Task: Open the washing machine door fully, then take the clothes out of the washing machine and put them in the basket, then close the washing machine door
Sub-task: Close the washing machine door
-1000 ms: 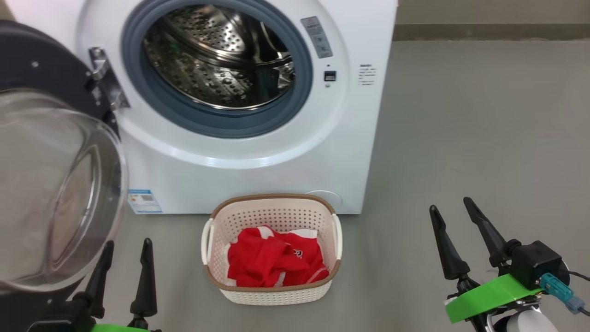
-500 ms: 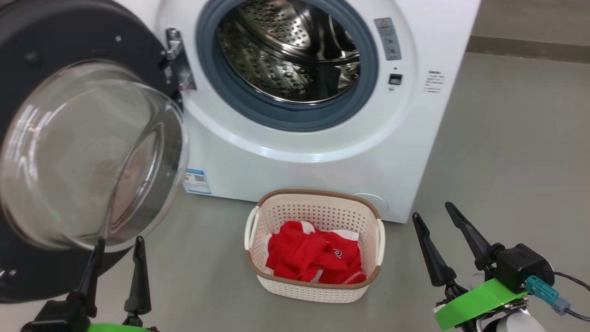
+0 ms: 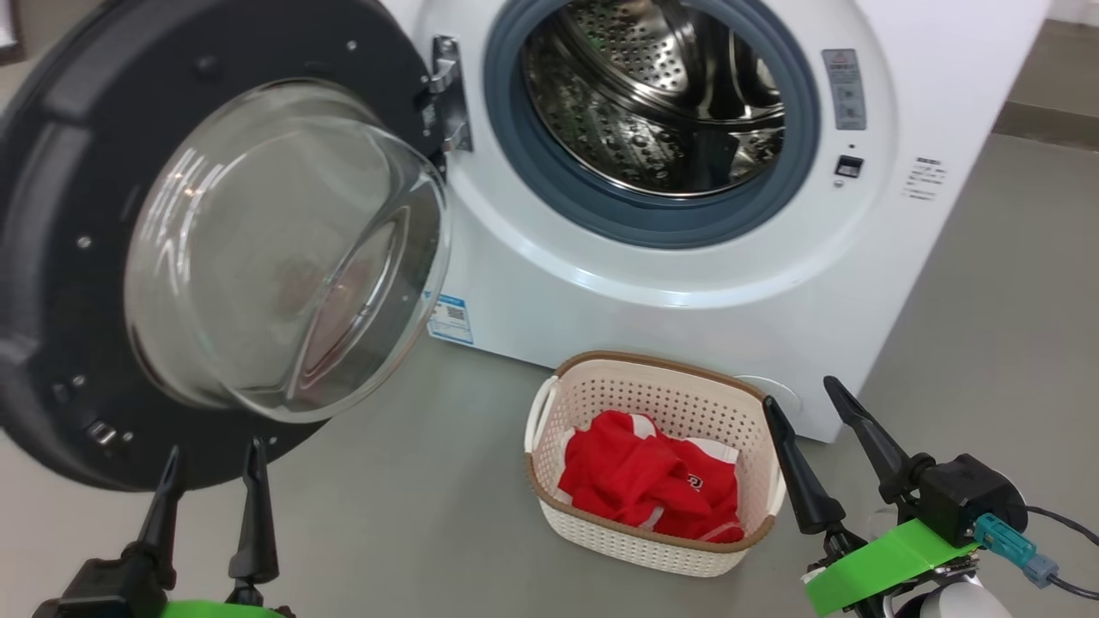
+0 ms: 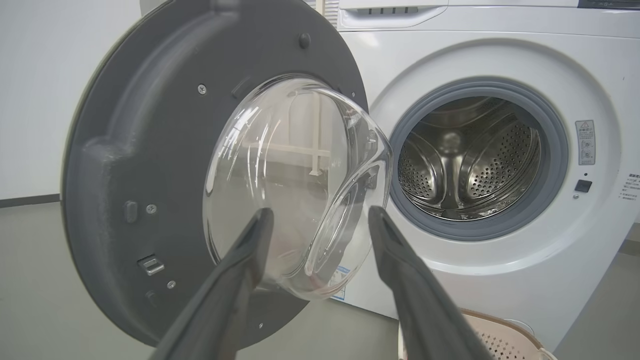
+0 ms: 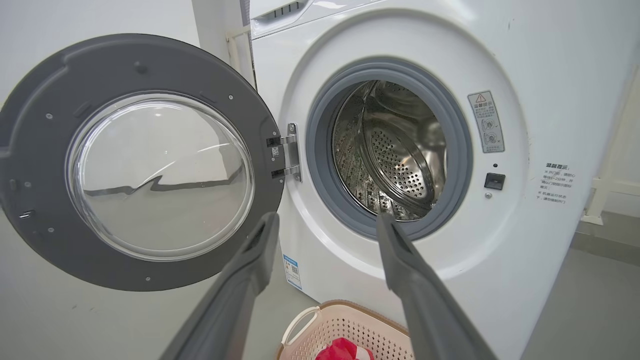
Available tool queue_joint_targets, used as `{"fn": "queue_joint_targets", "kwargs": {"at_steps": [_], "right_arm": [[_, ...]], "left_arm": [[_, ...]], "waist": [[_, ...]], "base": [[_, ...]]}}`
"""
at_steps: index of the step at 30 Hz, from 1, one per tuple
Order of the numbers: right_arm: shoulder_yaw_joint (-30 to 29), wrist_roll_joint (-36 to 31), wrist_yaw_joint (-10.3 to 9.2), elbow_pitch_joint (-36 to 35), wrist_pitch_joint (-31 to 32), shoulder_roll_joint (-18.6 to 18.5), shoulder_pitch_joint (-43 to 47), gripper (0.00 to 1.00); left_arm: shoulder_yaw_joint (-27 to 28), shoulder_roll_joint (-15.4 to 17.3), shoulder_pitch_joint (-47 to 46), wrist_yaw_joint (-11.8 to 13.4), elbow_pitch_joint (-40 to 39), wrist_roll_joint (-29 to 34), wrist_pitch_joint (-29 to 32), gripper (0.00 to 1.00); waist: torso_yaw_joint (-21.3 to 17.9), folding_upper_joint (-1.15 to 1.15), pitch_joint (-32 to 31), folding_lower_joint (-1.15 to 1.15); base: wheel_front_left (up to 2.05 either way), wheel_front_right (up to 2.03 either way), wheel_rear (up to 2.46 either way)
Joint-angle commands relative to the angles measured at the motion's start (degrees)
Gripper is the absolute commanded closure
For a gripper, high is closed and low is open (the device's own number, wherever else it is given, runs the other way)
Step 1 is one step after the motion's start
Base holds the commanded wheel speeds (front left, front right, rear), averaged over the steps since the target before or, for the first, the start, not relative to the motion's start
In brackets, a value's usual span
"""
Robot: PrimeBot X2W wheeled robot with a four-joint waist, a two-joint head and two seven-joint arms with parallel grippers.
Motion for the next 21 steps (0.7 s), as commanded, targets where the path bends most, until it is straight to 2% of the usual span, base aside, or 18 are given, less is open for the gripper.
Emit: {"fn": "queue_joint_targets", "kwargs": {"at_steps": [1,7,17,18,19,21], "right_arm": [[1.38,0.54,0.36,-1.67,-0.37,-0.30,-2.51,0.00],[1.67,0.56,0.36,-1.65,-0.37,-0.35,-2.60,0.00],[2.13,0.73,0.36,-1.43,-0.37,-0.38,-2.43,0.00],[2.18,0.77,0.36,-1.42,-0.37,-0.40,-2.39,0.00],[2.25,0.81,0.36,-1.40,-0.37,-0.41,-2.35,0.00],[2.43,0.85,0.36,-1.37,-0.37,-0.44,-2.29,0.00]], "left_arm": [[1.77,0.64,-0.59,0.43,-1.78,0.64,-0.51,0.00],[1.43,0.60,-0.31,0.77,-2.11,0.47,-0.51,0.00],[1.32,0.96,-0.45,0.90,-2.13,0.57,-0.51,0.00],[1.28,1.01,-0.40,0.95,-2.24,0.72,-0.51,0.42],[1.23,1.11,-0.43,1.02,-2.45,0.95,-0.51,1.00],[1.27,1.37,-0.62,1.38,-3.04,1.59,-0.51,1.00]], "waist": [[2.19,0.00,-0.09,0.00],[4.45,0.00,-0.28,0.00],[5.31,0.00,-0.60,0.00],[5.31,0.00,-0.66,0.00],[5.29,0.00,-0.72,0.00],[5.19,0.00,-0.80,0.00]], "base": [[0.00,0.00,0.00],[0.00,0.00,0.00],[0.00,0.00,0.00],[0.00,0.00,0.00],[0.00,0.00,0.00],[0.00,0.00,0.00]]}}
